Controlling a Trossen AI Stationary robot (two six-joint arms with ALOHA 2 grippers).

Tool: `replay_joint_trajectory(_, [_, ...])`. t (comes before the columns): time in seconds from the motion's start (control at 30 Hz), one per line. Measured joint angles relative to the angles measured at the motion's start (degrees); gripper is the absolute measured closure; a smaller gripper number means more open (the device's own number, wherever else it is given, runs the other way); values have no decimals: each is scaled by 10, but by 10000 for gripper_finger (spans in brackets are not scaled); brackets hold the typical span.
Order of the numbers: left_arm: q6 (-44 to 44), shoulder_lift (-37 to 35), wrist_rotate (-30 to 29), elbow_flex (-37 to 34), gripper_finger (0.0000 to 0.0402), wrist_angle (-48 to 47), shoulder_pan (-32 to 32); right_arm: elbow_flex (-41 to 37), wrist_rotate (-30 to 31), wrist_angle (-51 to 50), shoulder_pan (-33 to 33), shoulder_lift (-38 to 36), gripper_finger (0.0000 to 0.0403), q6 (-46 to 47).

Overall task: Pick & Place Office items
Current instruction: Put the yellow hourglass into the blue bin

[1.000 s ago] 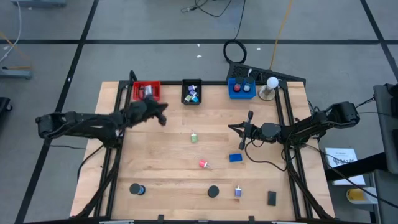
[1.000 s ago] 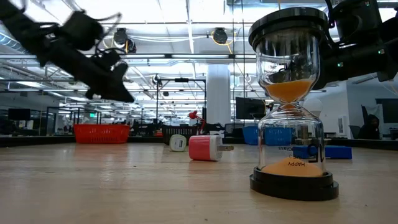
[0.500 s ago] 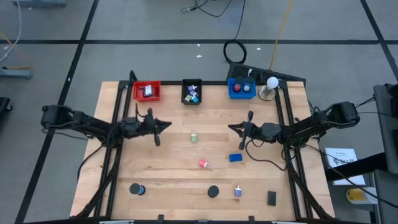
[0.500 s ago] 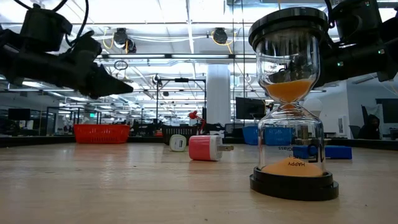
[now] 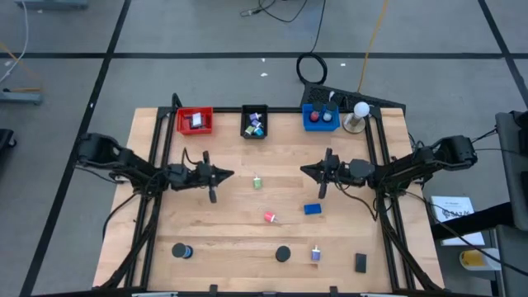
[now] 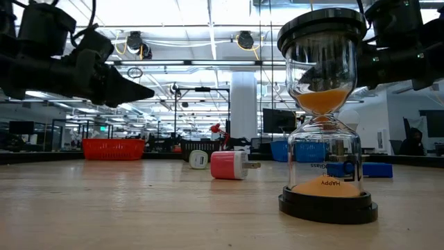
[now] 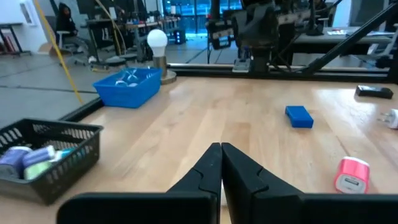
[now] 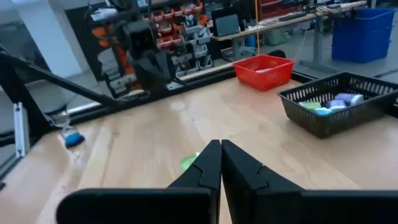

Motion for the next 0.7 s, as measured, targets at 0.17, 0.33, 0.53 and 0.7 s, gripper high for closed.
replay_joint_trajectory(0.17, [6, 73, 0, 52, 380, 8, 0, 0, -16, 74, 11, 25, 399, 18])
replay_joint_trajectory(0.33, [53, 119, 3, 100, 396, 12, -9, 10, -63, 97, 43, 46, 399, 8])
replay_joint_trajectory(0.53, [47, 120, 4, 99, 385, 13, -21, 49, 49, -47, 103, 41, 399, -20])
replay_joint_trajectory(0.7, [32, 120, 2, 97, 372, -8, -25, 118, 166, -246, 145, 41, 386, -18])
